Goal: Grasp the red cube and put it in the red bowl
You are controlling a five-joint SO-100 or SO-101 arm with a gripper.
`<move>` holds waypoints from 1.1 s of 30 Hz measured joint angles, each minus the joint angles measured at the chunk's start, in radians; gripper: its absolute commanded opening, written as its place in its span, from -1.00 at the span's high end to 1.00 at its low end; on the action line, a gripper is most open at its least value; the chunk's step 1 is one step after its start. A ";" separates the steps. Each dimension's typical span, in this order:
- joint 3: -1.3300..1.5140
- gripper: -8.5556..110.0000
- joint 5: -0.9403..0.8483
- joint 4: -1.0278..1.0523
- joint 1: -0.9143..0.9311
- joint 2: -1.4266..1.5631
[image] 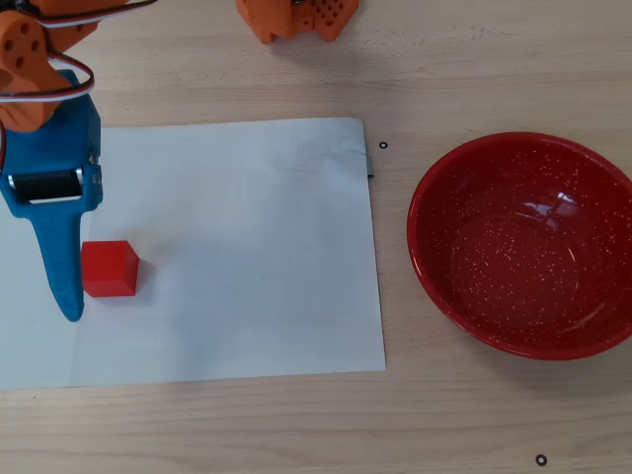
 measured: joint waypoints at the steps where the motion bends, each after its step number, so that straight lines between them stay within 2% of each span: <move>1: -0.005 -0.25 0.000 0.000 0.002 -0.020; 33: -0.161 -0.23 -0.023 -0.005 0.000 -0.291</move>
